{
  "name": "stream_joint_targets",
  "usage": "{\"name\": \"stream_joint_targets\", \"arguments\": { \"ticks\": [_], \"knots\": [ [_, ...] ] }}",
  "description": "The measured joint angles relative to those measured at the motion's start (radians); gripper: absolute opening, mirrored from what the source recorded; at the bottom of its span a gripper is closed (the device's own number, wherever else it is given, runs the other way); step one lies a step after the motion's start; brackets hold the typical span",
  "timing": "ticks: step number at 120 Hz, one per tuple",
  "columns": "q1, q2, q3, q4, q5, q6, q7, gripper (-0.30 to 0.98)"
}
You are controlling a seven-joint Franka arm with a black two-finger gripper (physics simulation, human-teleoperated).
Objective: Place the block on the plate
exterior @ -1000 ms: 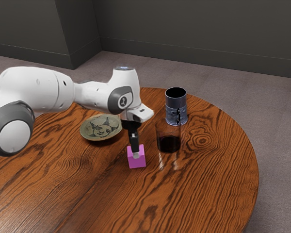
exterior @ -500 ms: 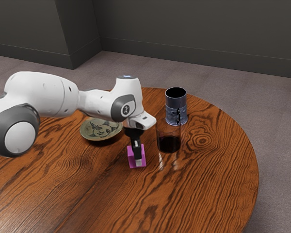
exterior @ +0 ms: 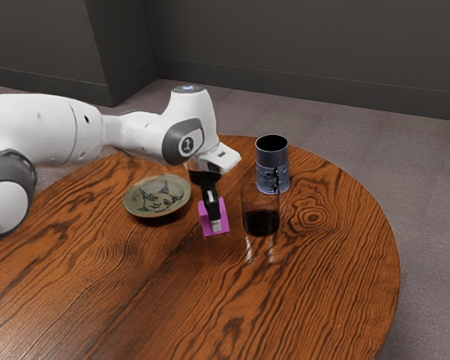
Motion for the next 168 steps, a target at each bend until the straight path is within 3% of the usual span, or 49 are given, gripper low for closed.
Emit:
{"name": "stream_joint_targets", "arguments": {
  "ticks": [34,61,88,127,168],
  "knots": [
    [0.004,-0.235,0.009,-0.029,0.033,-0.079,-0.027,0.25],
    [0.016,-0.255,0.253,-0.026,0.034,-0.144,0.001,0.24],
    [0.035,-0.233,0.393,-0.020,-0.001,-0.168,0.064,0.24],
    [0.075,0.006,0.337,0.185,-0.059,-0.182,0.125,0.24],
    [0.091,0.130,0.263,0.261,-0.066,-0.191,0.134,0.24]
  ]
}}
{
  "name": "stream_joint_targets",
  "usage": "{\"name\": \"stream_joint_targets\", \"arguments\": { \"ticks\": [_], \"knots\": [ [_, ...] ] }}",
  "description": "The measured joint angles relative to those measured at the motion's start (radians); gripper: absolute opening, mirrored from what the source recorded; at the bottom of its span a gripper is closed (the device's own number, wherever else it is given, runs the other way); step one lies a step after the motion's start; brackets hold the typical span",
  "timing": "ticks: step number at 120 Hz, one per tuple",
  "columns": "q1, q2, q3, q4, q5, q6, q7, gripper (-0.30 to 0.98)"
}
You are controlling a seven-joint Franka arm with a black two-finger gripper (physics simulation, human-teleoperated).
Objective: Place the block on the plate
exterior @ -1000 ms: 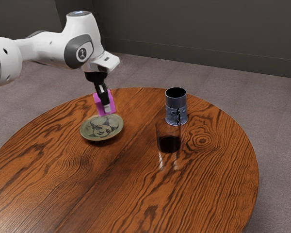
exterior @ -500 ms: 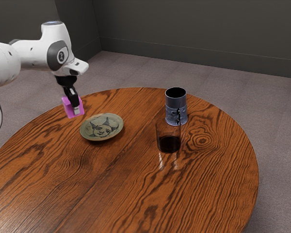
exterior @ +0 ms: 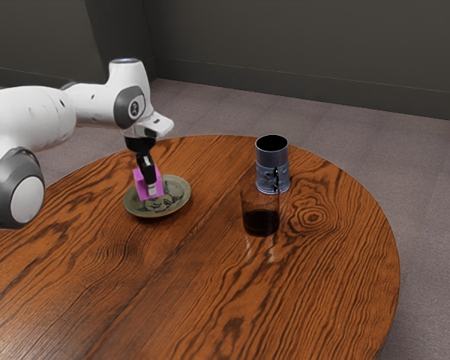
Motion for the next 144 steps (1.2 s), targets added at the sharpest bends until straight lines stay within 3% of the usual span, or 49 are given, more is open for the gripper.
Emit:
{"name": "stream_joint_targets", "arguments": {
  "ticks": [50,62,74,99,116,124,144],
  "knots": [
    [0.035,0.028,0.004,0.000,-0.002,0.010,0.009,0.24],
    [0.035,0.037,0.001,0.000,-0.006,0.013,0.012,0.42],
    [0.036,0.038,0.001,0.000,-0.010,0.013,0.015,0.52],
    [0.034,0.020,0.001,0.000,-0.012,0.012,0.018,0.62],
    [0.016,-0.078,0.000,-0.004,-0.007,-0.001,0.018,0.65],
    [0.010,-0.136,-0.047,-0.013,-0.003,-0.017,0.018,0.66],
    [0.001,-0.320,-0.270,-0.026,0.067,-0.147,-0.006,0.68]
  ]
}}
